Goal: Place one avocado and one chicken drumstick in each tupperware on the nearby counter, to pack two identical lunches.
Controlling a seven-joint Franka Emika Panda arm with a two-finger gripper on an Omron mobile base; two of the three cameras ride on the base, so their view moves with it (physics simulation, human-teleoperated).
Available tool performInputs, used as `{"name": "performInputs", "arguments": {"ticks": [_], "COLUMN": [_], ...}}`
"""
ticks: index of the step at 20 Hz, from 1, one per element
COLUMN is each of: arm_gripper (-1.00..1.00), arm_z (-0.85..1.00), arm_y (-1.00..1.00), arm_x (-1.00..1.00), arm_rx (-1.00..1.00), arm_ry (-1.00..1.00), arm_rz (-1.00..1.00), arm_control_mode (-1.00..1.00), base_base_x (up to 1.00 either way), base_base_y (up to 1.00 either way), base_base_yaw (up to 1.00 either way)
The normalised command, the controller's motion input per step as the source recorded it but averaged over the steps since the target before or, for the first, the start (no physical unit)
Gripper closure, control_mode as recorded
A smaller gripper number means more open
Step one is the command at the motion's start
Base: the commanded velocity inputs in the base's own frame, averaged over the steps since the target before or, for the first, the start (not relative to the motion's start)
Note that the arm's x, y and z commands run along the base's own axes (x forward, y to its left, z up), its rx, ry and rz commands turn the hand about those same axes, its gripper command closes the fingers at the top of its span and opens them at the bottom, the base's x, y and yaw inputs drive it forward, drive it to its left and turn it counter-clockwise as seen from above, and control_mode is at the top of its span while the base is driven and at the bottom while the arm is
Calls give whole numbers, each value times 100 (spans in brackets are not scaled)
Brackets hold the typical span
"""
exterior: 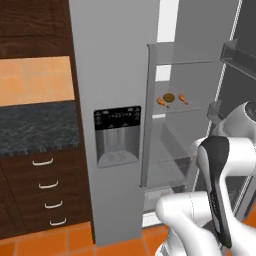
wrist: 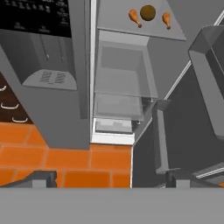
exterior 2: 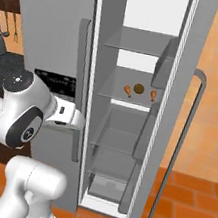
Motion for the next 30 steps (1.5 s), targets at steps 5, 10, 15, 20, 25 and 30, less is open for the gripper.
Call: {"name": "performInputs", "arguments": {"ticks": [5, 10, 15, 20, 25, 30], "arm_gripper": [-100, -100, -100, -100, -100, -100], "arm_z": [0, 0, 0, 0, 0, -5], "arm_y": [0, 0, 0, 0, 0, -1], "arm_x": [0, 0, 0, 0, 0, 45], "arm_rx": [0, 0, 0, 0, 0, 0], "arm_ry": [0, 0, 0, 0, 0, 0], "arm_rz": [0, 0, 0, 0, 0, 0], "arm_control_mode": [100, 100, 100, 100, 100, -100], "base_base_x": [38, 45, 47, 38, 27, 7], "base_base_y": [-6, -17, -28, -45, -39, -1], "base_base_yaw": [0, 0, 0, 0, 0, 0]}}
